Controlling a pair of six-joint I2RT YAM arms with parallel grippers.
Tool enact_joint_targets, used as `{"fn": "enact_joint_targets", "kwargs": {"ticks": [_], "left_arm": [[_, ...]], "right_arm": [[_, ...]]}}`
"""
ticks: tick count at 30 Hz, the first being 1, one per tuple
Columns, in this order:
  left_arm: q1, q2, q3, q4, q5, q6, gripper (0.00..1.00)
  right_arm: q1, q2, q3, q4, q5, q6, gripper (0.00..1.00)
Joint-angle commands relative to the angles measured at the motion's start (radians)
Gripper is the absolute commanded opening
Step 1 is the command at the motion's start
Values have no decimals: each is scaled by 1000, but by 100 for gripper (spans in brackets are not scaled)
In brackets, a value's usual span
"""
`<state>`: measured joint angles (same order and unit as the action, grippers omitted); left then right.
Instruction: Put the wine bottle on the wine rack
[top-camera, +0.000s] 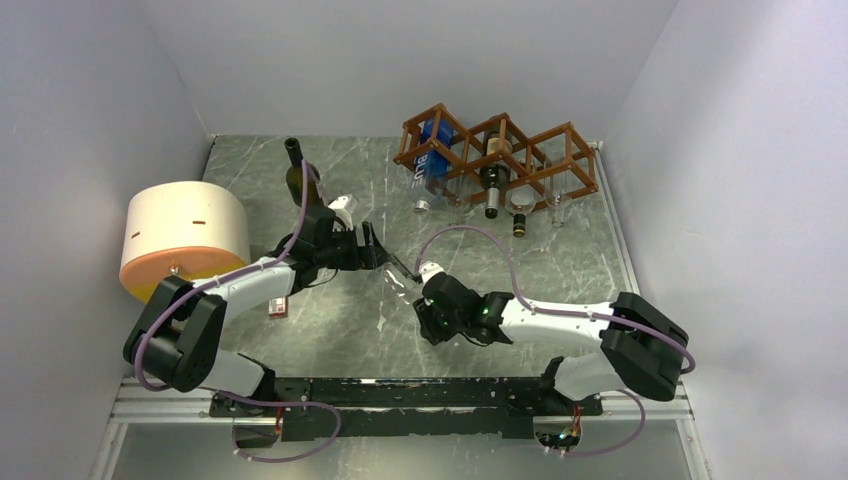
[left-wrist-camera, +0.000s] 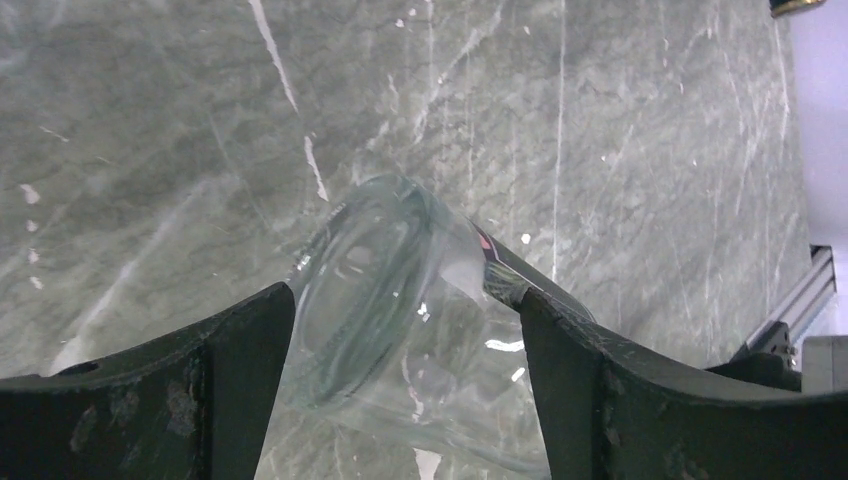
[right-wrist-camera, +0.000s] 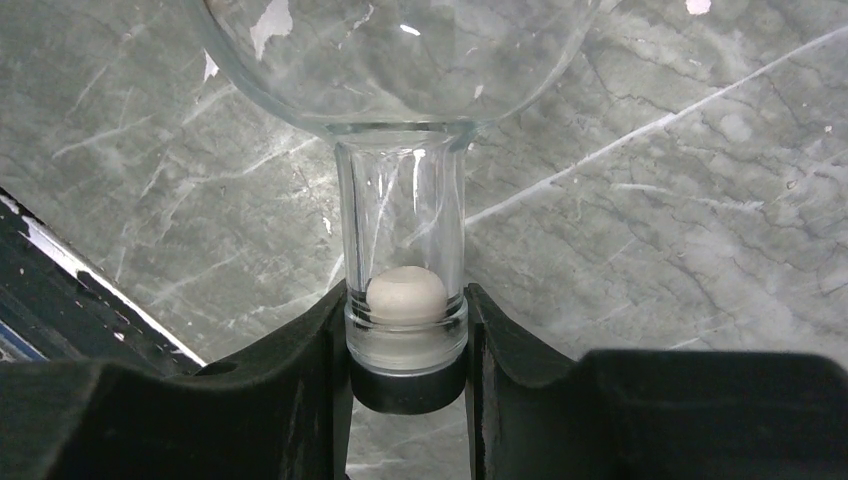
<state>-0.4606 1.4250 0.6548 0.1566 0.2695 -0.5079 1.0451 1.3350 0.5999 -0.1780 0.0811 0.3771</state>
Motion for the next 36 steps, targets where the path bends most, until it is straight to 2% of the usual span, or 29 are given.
{"fn": "enact_joint_targets", "kwargs": {"ticks": [1,4,10,14,32,34,36], "left_arm": [[7,-7,-34,15,94,24,85],[6,-3,-46,22,96,10,84],[6,9,-51,19,104,2,83],[6,5,-64,21,103,-7,83],[5,2,-90,41,126,-5,79],[6,0,-93,45,133,-7,78],[5,-2,-97,53,138,-11,78]], "right_arm": [[-2,39,19,53,73,-14,30],[1,86,42,56,88,-24,31],[8,165,83,90,127,-33,46],[8,211,111,115,157,-38,50],[9,318,159,172,129,-74,54],[9,323,168,161,129,-74,52],[9,330,180,145,144,-75,43]]}}
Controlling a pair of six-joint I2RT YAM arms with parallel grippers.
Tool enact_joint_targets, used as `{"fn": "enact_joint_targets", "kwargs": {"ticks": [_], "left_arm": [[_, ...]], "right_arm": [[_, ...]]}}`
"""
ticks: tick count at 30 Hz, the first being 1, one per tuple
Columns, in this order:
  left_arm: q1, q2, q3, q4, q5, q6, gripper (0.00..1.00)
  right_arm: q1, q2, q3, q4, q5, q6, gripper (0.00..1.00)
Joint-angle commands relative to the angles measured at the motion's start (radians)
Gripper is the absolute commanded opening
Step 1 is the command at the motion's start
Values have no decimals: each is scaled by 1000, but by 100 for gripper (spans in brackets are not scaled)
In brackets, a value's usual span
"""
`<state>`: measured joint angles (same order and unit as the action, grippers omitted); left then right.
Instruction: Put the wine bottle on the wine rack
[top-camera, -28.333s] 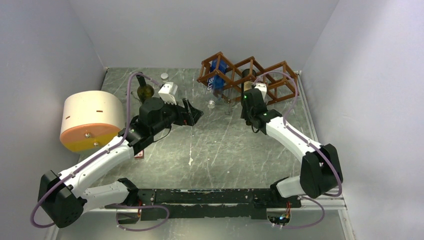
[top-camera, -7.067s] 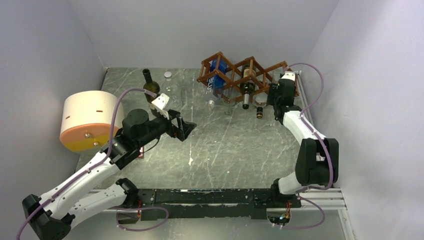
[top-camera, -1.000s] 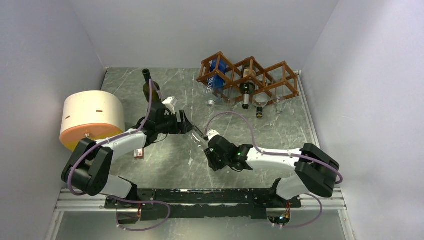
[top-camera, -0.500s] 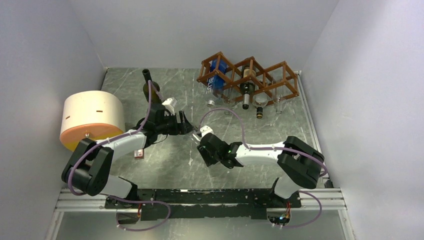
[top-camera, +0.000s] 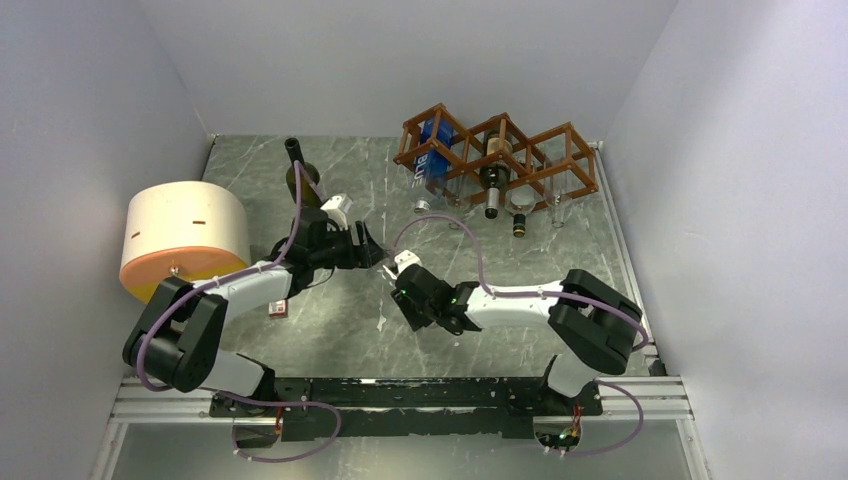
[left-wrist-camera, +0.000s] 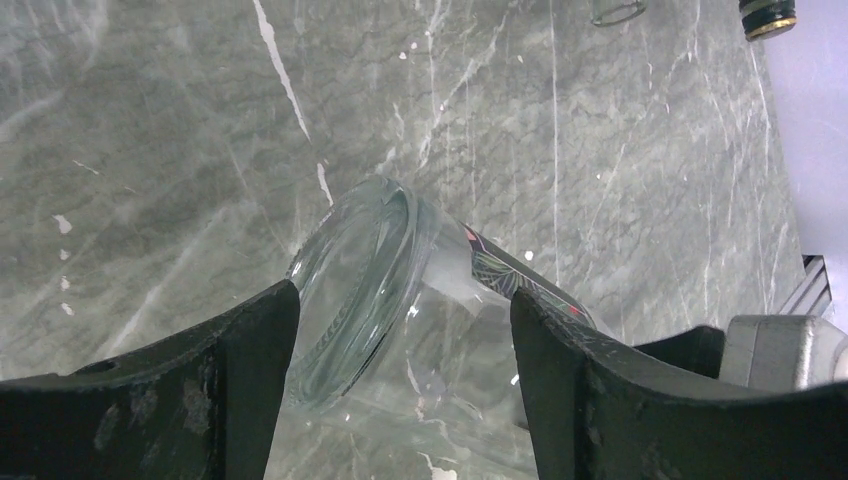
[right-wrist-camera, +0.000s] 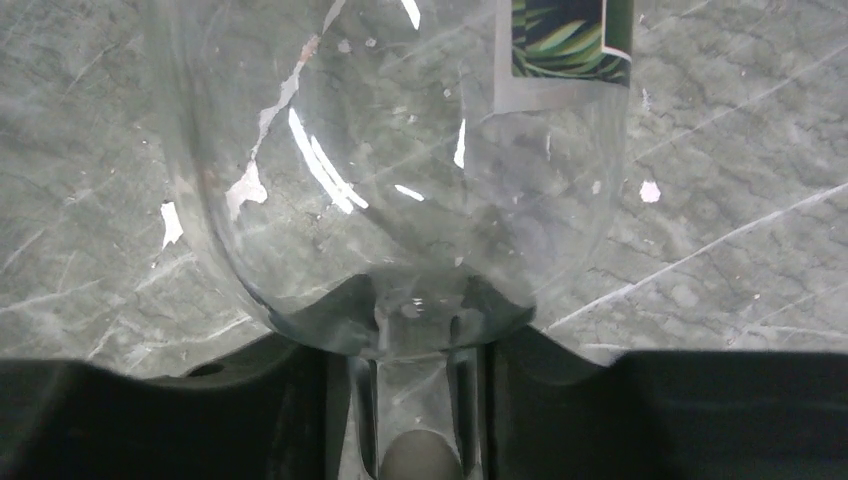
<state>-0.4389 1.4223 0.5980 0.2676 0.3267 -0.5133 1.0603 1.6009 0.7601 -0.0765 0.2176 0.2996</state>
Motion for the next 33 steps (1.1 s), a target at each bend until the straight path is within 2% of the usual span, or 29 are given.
{"fn": "enact_joint_targets", "kwargs": {"ticks": [1,5,11,20,33], "left_arm": [[-17,-1,-44,-54,79,-10,77],[-16,-28,-71,-28,51,-34,78],[-15,-117,-84,-49,-22,-48,81],[-15,-295,-44,-181,-175,-37,96],[-14,-495,111,-426,-230,-35,93]], "right_arm": [[-6,66,24,36,17,-1,36],[-6,50,30,16,59,-5,0],[-6,-42,22,14,41,-27,0],[-6,-219,22,-14,19,-48,0],[-6,-454,128,-111,33,-61,0]]}}
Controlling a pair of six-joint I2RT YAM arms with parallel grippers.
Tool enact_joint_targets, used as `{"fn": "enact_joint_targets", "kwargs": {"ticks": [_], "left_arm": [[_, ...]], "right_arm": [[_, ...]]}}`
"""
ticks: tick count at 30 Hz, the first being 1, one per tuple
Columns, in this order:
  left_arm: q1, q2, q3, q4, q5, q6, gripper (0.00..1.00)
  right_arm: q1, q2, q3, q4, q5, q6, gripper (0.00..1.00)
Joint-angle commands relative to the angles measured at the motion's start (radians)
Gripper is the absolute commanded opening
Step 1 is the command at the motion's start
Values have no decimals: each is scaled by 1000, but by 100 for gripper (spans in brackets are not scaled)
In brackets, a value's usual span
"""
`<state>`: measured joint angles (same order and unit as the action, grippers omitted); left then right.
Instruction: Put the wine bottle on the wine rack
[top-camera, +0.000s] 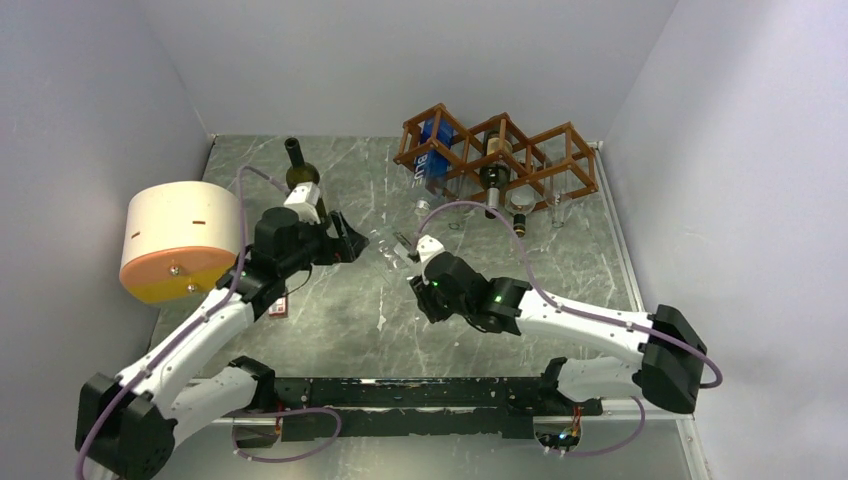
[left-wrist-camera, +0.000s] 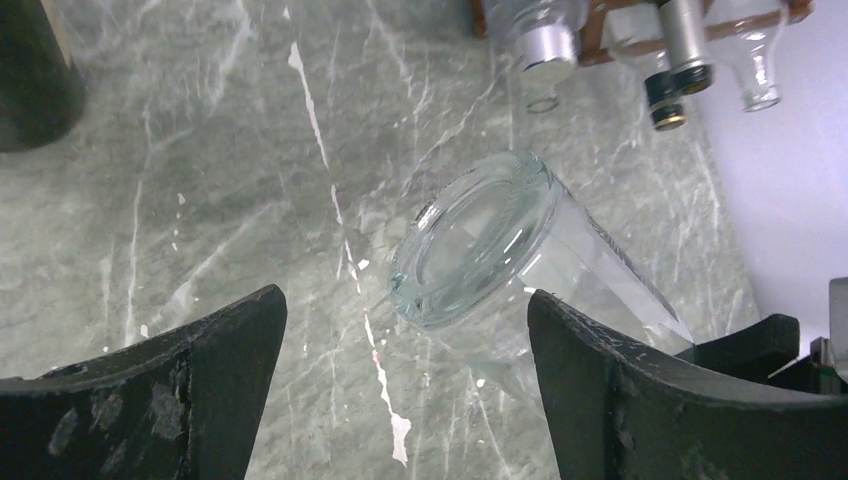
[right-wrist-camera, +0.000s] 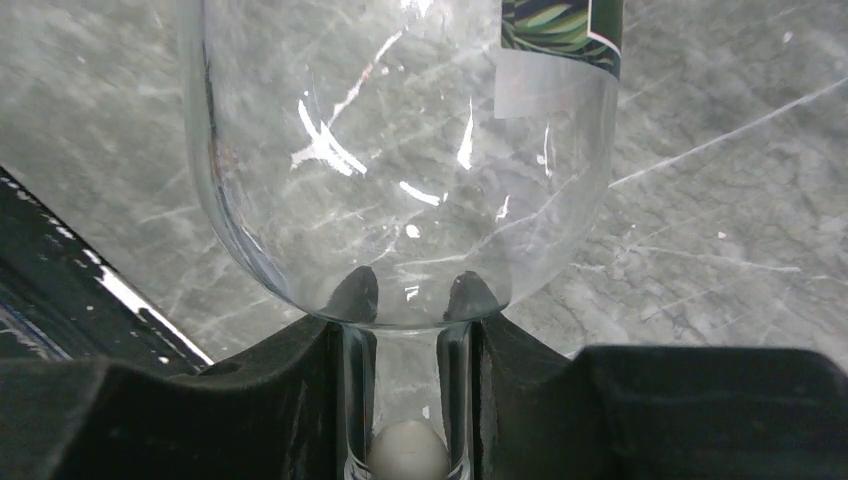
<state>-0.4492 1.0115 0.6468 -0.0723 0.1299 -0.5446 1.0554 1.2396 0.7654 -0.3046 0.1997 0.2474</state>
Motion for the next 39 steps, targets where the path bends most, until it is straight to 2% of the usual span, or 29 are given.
{"fn": "enact_joint_targets", "kwargs": {"ticks": [1,10,17,21,25,29,34,39], "left_arm": [[-4,-107,71,-99,-31,-1,93],[-4,-264,136,-185,-17,-8,93],[-5,-302,204,-256,-56,20,93],[-4,-307,227,-271,-95,44,92],[-4,-313,237,-291,-110,61,92],[-3,-335,217,-284,-112,79,92],[-4,-353,193,-281,-110,93,92],[-4,-346,166,-261,-59,122,93]], "right_arm": [[-1,-106,141,108,56,-6,0],[-3,-141,351,119,213,-27,0],[-36,-45,556,142,365,-111,0],[-137,21,658,135,334,-96,0],[-309,88,743,100,223,6,0],[-425,162,798,79,150,83,0],[-509,270,880,51,115,158,0],[-524,374,973,49,98,183,0]]}}
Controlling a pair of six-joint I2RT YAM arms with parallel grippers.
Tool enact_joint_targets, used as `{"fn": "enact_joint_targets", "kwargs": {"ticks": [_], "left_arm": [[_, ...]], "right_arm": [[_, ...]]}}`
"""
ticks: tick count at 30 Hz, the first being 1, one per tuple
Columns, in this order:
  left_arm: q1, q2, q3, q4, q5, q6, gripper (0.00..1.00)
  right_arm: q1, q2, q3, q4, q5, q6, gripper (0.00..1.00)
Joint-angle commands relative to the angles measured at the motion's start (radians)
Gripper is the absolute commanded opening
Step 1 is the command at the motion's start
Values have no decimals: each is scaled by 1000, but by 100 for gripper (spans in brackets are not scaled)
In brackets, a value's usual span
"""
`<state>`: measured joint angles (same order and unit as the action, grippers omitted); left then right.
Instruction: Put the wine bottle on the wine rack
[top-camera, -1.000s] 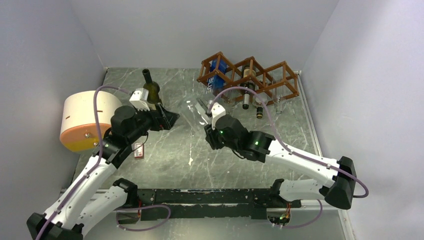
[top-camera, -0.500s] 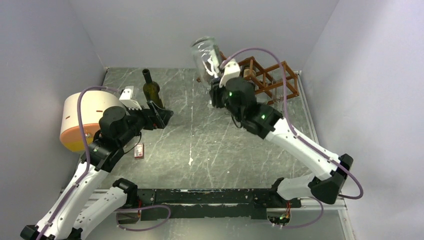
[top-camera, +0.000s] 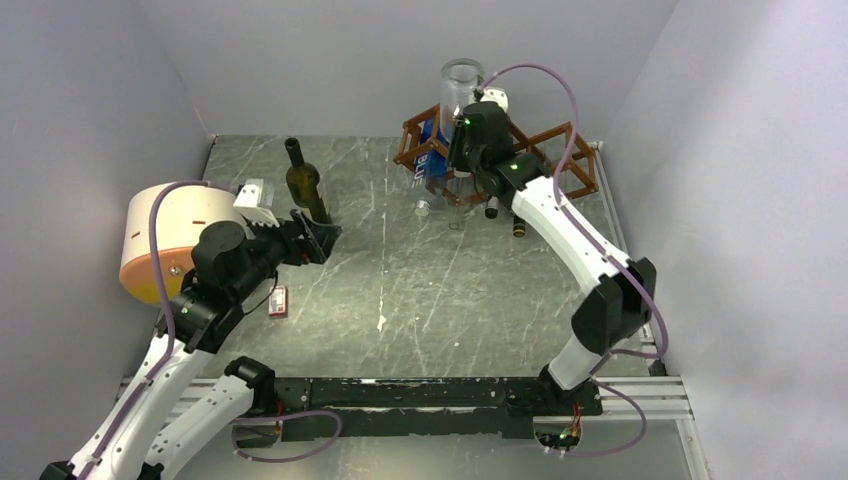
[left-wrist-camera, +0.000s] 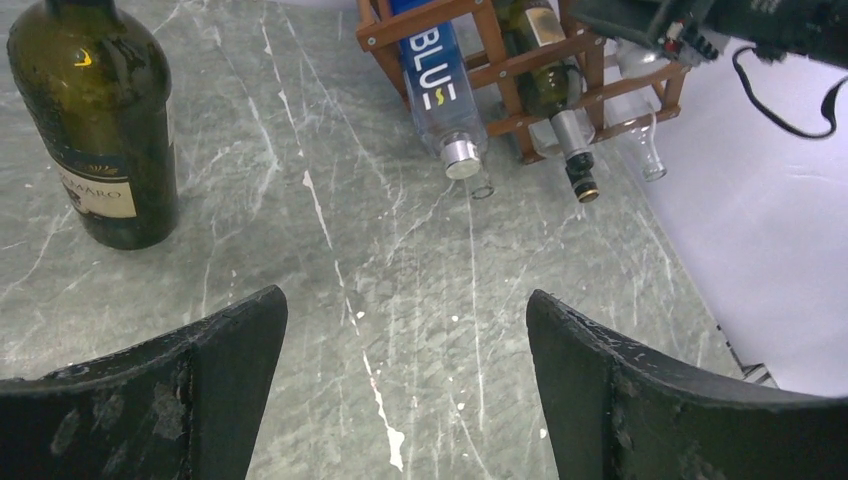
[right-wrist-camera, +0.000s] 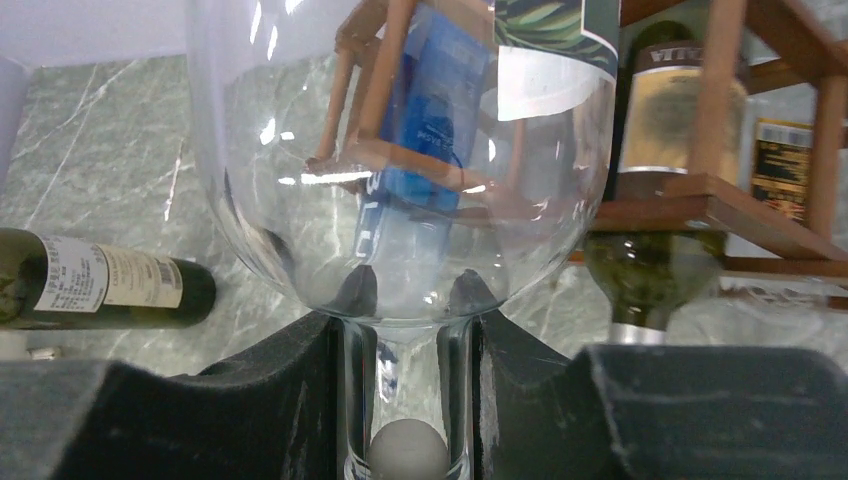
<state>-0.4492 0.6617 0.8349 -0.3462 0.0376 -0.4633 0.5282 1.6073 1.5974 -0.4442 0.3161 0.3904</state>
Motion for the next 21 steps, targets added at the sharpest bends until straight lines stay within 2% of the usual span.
{"fn": "enact_joint_targets", "kwargs": {"ticks": [1,11,21], "left_arm": [[-5,10,-20,15,54,52,93],[-3,37,-26,-21,23,50,93],[-4,47,-29,-49,21,49,93]], "right_arm": [[3,23,154,187,-10,46,0],[-44,84,141,176,40,139,0],[-121,86,92,125,-93,194,0]]}}
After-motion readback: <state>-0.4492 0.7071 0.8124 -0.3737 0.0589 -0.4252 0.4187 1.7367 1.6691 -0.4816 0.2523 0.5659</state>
